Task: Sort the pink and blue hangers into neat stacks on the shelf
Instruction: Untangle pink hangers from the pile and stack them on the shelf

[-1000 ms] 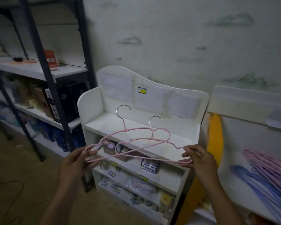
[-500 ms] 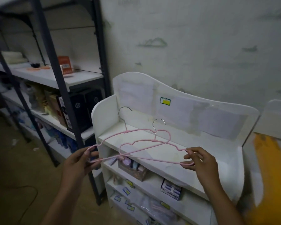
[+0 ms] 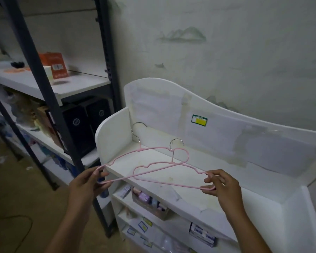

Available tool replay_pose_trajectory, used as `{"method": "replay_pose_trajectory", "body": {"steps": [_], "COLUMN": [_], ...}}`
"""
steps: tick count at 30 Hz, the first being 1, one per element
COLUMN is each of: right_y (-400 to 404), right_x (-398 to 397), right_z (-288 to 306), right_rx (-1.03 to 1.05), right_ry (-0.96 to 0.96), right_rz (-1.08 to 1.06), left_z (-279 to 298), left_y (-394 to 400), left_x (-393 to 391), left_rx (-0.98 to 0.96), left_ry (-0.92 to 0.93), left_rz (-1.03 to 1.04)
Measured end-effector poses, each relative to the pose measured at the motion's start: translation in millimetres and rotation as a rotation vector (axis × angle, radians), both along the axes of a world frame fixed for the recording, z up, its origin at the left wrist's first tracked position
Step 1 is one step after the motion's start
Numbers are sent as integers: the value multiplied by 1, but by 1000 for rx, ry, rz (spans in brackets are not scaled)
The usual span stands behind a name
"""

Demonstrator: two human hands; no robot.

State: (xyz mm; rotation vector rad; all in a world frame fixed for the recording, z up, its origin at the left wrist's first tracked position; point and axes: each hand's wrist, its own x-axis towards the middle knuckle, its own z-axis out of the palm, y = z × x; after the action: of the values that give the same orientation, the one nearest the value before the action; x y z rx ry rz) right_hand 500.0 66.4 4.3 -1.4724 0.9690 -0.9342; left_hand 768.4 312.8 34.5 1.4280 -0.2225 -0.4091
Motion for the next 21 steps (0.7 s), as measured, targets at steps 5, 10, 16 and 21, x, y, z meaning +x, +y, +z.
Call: {"method": "replay_pose_trajectory", "body": {"steps": [5, 10, 16, 21], "right_y": [-7, -7, -4, 0], "right_x": [28, 65, 123, 159], "right_z": [-8, -16, -41, -71], "right_rx": [26, 68, 134, 227], "right_ry": [-8, -50, -41, -34], "right_rz": [-82, -187, -250, -286], "left_z": [-6, -12, -29, -42], "left_y": [-33, -68, -90, -99], "left_x": [45, 108, 162, 187], "left_rx": [-22, -35, -2, 34], "left_ry": [67, 75, 79, 105], "left_rz": [-92, -181, -283, -326]}}
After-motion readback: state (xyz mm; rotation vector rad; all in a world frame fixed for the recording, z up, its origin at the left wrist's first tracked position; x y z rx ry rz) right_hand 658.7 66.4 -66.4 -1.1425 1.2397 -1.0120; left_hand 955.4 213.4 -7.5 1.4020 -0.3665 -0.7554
